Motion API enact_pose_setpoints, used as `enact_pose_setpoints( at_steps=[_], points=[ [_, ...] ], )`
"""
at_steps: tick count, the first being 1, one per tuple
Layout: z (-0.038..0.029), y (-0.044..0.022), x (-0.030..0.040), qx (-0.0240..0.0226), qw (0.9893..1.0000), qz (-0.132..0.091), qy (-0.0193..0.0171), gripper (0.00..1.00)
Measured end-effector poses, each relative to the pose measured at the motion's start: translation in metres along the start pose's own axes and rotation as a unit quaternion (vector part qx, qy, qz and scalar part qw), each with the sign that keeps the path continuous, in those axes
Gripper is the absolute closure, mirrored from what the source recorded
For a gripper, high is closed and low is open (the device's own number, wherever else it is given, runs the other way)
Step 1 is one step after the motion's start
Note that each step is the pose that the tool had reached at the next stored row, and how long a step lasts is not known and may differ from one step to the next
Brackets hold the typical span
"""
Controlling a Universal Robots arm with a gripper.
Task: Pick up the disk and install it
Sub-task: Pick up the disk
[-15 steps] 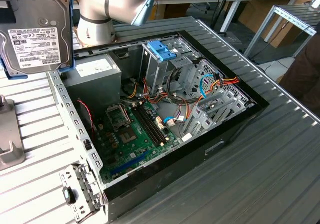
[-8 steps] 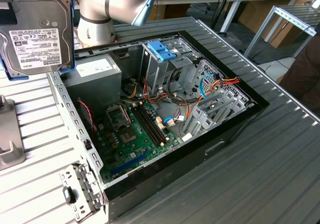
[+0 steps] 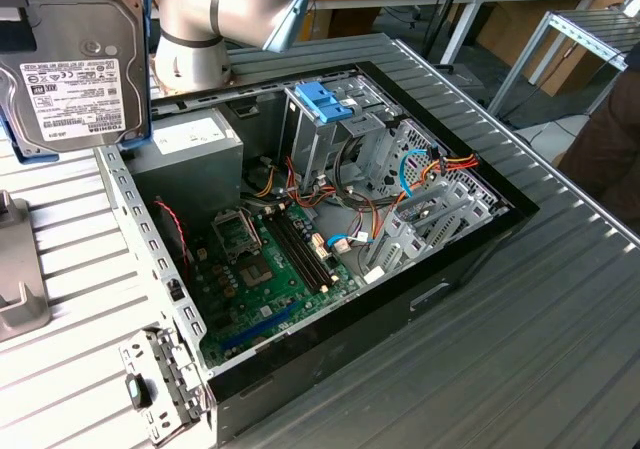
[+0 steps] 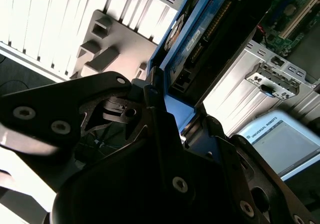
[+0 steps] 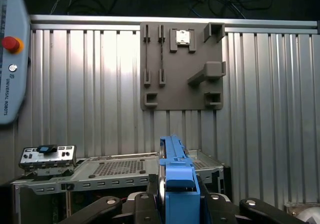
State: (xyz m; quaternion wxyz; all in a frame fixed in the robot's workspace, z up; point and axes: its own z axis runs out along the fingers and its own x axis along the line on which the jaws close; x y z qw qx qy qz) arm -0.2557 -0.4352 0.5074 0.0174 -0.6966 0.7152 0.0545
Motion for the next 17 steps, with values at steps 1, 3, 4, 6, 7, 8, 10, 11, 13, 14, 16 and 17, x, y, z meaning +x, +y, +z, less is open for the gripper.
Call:
enact_pose_setpoints(
  at_steps=[1,3,4,6,7,8,10,11,13,14,16,17],
  points=[
    [0.0000,-0.0001,0.0003,0.0000,1.0000,0.000,0.0000,0.63],
    [-0.0001,-0.0003,0.0012,0.0000,1.0000,0.000,0.0000,0.63],
    [-0.0002,-0.0004,0.0015,0.0000,1.0000,0.000,0.0000,0.63],
    [-0.0003,-0.0006,0.0021,-0.0001,1.0000,0.000,0.0000,0.63],
    [-0.0003,-0.0007,0.0024,0.0000,1.0000,0.000,0.0000,0.63],
    [-0.0004,-0.0008,0.0028,0.0000,1.0000,0.000,0.0000,0.63],
    [-0.0004,-0.0009,0.0035,0.0000,1.0000,0.000,0.0000,0.63],
    [-0.0005,-0.0011,0.0039,0.0000,1.0000,0.000,0.0000,0.63],
    [-0.0005,-0.0013,0.0049,0.0000,1.0000,0.000,0.0000,0.63],
    [-0.0006,-0.0014,0.0053,0.0000,1.0000,0.000,0.0000,0.63],
    [-0.0007,-0.0016,0.0060,0.0000,1.0000,0.000,0.0000,0.63],
    [-0.0007,-0.0017,0.0063,0.0000,1.0000,0.000,0.0000,0.63]
  ],
)
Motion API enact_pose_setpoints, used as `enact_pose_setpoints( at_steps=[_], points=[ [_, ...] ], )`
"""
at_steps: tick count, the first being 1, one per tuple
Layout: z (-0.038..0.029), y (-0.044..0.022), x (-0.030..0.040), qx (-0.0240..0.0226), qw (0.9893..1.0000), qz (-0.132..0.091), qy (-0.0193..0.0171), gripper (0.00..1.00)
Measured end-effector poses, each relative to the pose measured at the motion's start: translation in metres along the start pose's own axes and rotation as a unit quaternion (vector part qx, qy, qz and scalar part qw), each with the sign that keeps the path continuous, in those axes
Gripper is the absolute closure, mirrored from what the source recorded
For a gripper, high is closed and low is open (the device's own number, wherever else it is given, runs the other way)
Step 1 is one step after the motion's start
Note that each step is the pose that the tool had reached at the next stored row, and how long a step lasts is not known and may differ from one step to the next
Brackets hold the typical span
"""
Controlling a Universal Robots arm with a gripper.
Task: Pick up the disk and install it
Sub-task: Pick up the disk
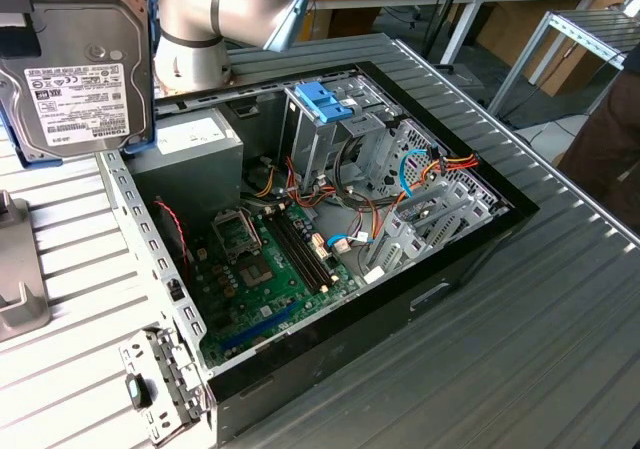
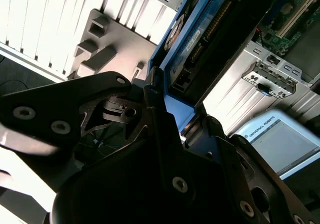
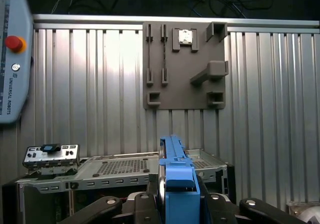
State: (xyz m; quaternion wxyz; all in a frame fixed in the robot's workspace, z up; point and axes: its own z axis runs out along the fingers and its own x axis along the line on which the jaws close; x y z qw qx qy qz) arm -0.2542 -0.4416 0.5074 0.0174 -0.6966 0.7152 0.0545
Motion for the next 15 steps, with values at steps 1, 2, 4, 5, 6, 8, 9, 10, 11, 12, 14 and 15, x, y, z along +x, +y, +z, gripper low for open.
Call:
enact_pose_setpoints(
  at_steps=[1,2,4,5,6,8,9,10,11,12,14,15],
  points=[
    [0.0000,-0.0001,0.0004,0.0000,1.0000,0.000,0.0000,0.63],
    [-0.0001,-0.0002,0.0008,0.0000,1.0000,0.000,0.0000,0.63],
    [-0.0001,-0.0003,0.0014,0.0000,1.0000,0.000,0.0000,0.63],
    [-0.0002,-0.0004,0.0017,0.0000,1.0000,0.000,0.0000,0.63],
    [-0.0003,-0.0005,0.0020,0.0000,1.0000,0.000,0.0000,0.63],
    [-0.0004,-0.0009,0.0033,0.0000,1.0000,0.000,0.0000,0.63],
    [-0.0004,-0.0010,0.0039,0.0000,1.0000,0.000,0.0000,0.63],
    [-0.0005,-0.0011,0.0043,0.0000,1.0000,0.000,0.0000,0.63],
    [-0.0005,-0.0013,0.0047,0.0000,1.0000,0.000,0.0000,0.63],
    [-0.0006,-0.0013,0.0051,0.0000,1.0000,0.000,0.0000,0.63],
    [-0.0007,-0.0016,0.0060,0.0000,1.0000,0.000,0.0000,0.63],
    [-0.0007,-0.0017,0.0063,0.0000,1.0000,0.000,0.0000,0.63]
  ],
)
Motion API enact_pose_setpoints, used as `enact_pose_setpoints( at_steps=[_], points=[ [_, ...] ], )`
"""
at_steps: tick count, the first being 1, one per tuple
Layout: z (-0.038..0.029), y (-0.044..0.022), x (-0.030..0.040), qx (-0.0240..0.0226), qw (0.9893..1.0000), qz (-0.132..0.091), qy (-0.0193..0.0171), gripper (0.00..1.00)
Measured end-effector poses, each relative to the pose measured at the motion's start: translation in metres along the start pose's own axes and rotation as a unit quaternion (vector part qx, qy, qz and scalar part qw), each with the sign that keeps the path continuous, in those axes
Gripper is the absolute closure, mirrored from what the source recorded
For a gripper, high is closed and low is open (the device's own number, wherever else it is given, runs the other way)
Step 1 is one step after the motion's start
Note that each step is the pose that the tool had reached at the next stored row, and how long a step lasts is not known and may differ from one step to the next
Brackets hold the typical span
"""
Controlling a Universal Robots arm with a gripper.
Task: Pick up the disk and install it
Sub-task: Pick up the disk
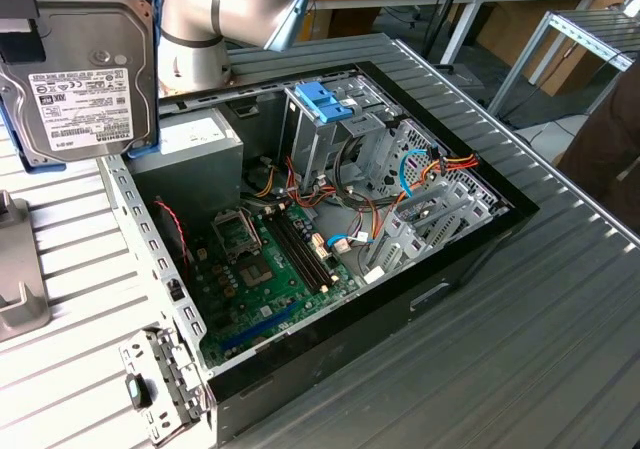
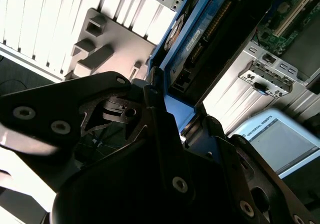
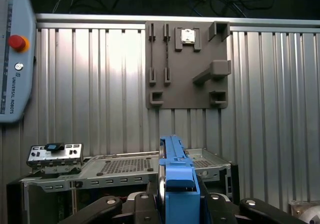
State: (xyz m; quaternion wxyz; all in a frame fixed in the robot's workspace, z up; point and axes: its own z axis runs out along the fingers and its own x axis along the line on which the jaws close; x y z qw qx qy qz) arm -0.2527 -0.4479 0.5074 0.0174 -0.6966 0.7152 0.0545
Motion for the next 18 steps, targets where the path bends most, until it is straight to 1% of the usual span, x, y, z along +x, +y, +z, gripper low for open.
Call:
enact_pose_setpoints(
  at_steps=[11,18],
  points=[
    [-0.0005,-0.0011,0.0047,0.0000,1.0000,0.000,0.0000,0.63],
    [-0.0010,-0.0016,0.0092,0.0000,1.0000,0.000,0.0000,0.63]
  ],
)
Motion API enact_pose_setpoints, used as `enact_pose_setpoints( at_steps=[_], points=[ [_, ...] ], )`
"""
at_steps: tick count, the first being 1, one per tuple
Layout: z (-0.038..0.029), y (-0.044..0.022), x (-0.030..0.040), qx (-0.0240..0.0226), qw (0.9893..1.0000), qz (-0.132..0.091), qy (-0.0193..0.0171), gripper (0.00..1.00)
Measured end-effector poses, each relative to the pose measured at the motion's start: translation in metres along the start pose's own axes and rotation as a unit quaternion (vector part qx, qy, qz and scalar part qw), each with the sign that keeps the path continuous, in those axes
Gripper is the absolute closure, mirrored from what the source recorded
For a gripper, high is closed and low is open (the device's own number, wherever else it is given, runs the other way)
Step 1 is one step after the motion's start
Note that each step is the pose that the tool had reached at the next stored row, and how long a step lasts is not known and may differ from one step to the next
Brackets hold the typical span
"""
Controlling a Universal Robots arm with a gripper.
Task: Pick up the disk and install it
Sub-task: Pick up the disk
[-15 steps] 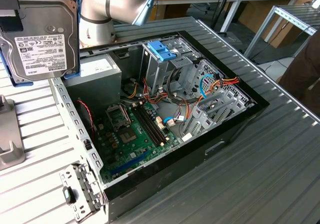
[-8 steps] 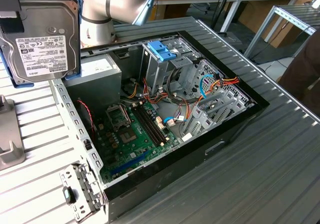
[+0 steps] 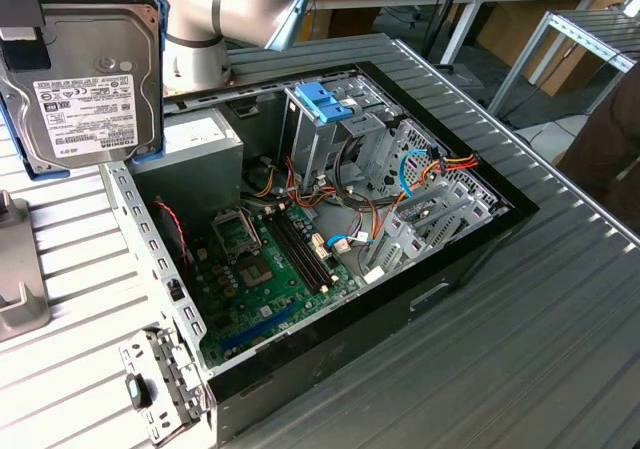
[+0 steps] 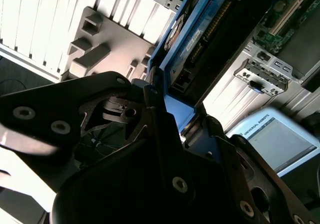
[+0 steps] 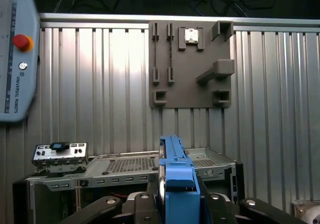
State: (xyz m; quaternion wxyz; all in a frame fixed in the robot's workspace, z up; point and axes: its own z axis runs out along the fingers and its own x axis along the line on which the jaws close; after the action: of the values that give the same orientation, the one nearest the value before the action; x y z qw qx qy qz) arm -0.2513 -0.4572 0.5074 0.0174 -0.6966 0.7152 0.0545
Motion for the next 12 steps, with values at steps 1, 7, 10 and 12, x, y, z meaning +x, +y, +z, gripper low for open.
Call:
enact_pose_setpoints(
  at_steps=[1,7,10,12],
  points=[
    [-0.0001,0.0000,0.0009,0.0000,1.0000,0.000,0.0000,0.63],
    [-0.0006,-0.0006,0.0055,0.0000,1.0000,0.000,0.0000,0.63],
    [-0.0008,-0.0009,0.0074,0.0000,1.0000,0.000,0.0000,0.63],
    [-0.0009,-0.0012,0.0090,0.0000,1.0000,0.000,0.0000,0.63]
  ],
)
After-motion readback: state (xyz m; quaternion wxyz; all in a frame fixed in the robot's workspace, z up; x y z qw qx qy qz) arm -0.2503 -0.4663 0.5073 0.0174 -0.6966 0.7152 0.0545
